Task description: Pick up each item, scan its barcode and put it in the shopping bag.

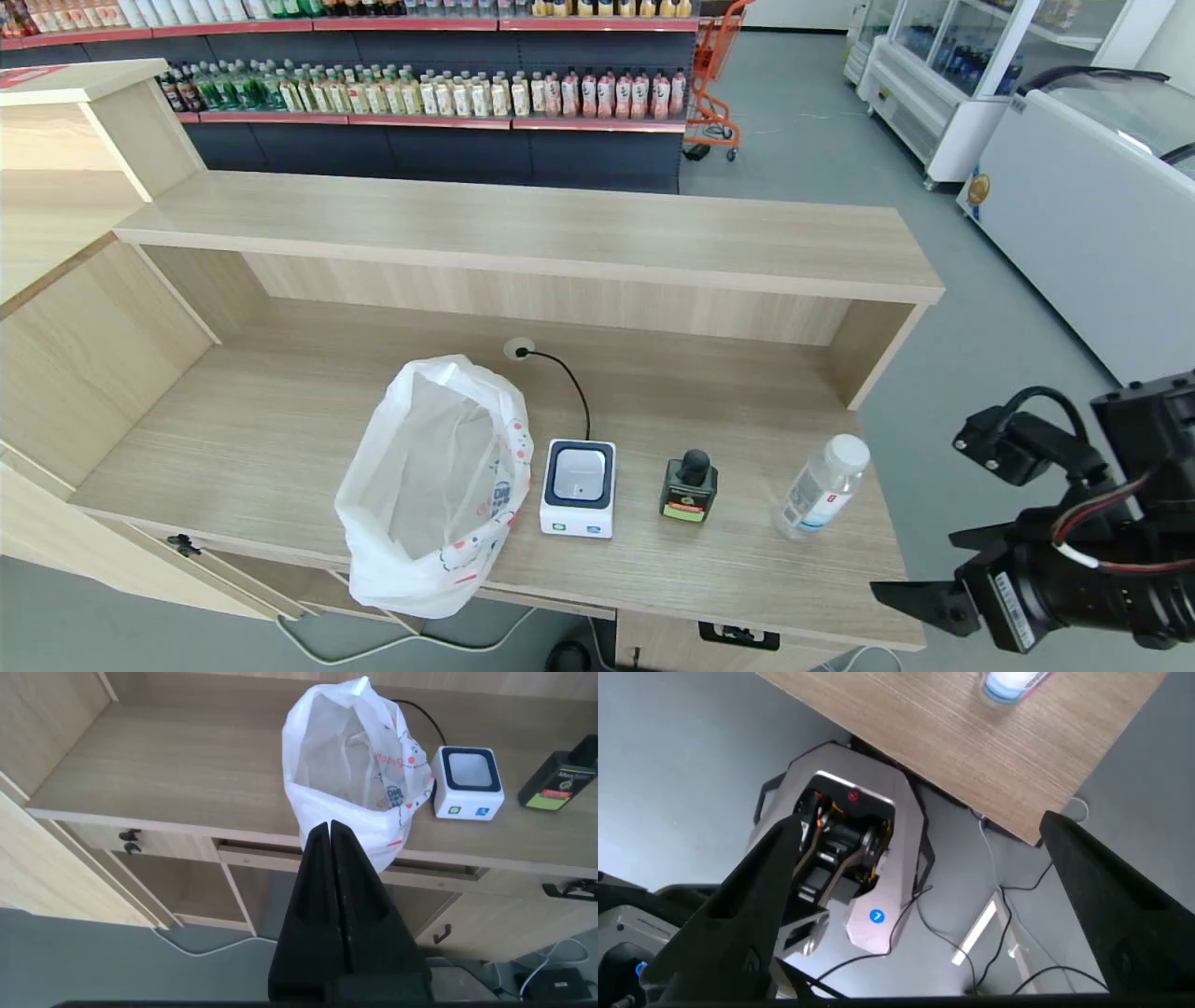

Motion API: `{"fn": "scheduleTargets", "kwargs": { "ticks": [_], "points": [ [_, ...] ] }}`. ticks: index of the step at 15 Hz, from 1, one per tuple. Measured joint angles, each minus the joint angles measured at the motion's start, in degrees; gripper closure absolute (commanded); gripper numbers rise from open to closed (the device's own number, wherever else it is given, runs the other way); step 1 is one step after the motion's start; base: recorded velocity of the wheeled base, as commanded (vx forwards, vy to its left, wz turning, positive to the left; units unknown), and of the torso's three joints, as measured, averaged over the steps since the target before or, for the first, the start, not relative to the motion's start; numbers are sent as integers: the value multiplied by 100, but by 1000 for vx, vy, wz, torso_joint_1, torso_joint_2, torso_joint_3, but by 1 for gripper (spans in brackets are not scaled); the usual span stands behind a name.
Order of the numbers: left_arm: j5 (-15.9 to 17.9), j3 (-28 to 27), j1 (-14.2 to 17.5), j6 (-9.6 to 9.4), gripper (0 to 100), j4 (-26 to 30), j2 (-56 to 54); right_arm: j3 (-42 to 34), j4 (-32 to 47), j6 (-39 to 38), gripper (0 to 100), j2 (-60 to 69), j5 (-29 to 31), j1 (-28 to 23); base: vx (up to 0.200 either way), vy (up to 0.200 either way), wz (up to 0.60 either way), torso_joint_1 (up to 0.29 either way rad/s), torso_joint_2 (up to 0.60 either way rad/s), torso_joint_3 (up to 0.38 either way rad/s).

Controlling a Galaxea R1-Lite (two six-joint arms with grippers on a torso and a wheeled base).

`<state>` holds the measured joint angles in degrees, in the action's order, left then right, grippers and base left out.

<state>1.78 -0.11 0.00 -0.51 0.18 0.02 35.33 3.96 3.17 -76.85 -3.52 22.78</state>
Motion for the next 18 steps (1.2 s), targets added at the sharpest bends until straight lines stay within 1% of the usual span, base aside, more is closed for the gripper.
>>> {"fn": "scheduleTargets", "kwargs": {
  "ticks": [2,10,15,18],
  "points": [
    [0,0,0,-2,100,0,0,13,-251,17,0,-424,-4,155,0,0,0,0,0,0],
    [0,0,0,-2,100,0,0,224,-2169,84,0,-2188,7,347,0,0,0,0,0,0],
    [0,0,0,-2,100,2,0,623,-2706,150,0,-3029,-79,497,0,0,0,0,0,0],
    [0,0,0,-2,100,0,0,741,-3111,262,0,-3390,-312,550,0,0,0,0,0,0]
  ]
}}
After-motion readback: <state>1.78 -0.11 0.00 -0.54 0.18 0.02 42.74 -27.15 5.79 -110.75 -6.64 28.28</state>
